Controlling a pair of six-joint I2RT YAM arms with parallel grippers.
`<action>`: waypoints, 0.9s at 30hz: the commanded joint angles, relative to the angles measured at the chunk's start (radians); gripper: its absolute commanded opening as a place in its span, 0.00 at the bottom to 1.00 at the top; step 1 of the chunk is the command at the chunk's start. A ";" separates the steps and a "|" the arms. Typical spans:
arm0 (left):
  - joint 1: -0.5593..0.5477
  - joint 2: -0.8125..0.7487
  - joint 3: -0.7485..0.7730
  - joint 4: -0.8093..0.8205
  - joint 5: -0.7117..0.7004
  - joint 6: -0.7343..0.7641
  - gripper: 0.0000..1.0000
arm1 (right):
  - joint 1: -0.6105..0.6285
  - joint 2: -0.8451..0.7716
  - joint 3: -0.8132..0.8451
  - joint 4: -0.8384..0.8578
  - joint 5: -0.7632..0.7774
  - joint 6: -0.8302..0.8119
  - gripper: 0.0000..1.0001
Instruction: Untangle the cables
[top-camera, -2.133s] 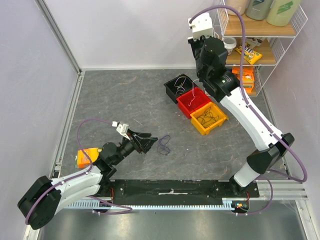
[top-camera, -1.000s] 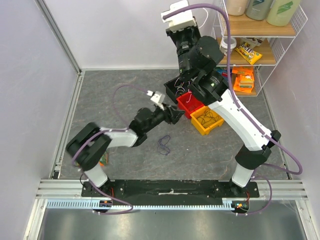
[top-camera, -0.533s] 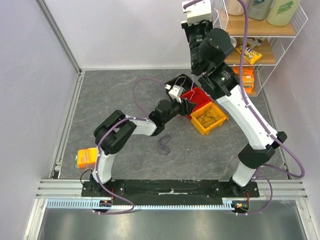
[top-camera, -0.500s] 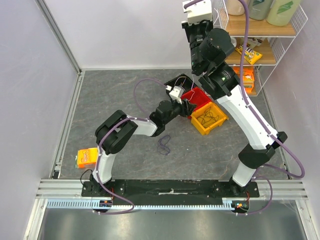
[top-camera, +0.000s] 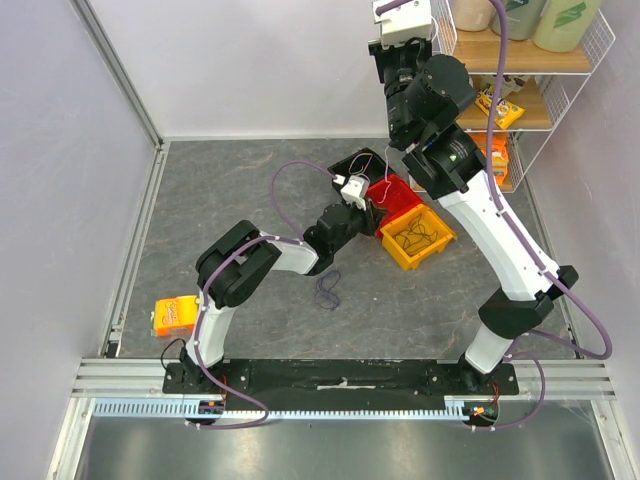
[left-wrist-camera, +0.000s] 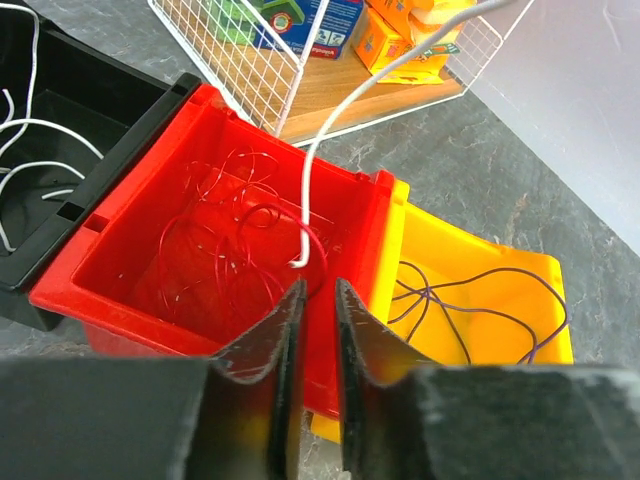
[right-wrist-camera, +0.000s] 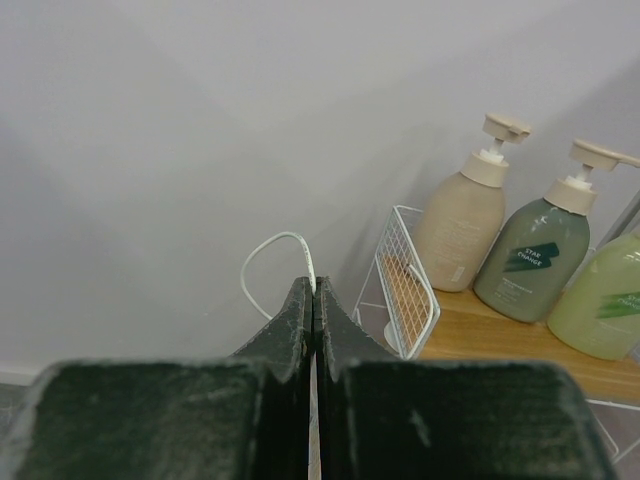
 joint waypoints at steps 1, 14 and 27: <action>-0.001 -0.006 0.029 -0.019 -0.035 -0.004 0.15 | -0.008 -0.029 0.058 0.027 0.009 -0.003 0.00; 0.036 -0.001 0.002 -0.036 0.009 -0.126 0.02 | -0.050 -0.099 0.103 0.231 0.016 -0.038 0.00; 0.047 -0.050 -0.026 -0.005 0.115 -0.096 0.43 | -0.116 -0.058 -0.050 0.278 -0.045 0.006 0.00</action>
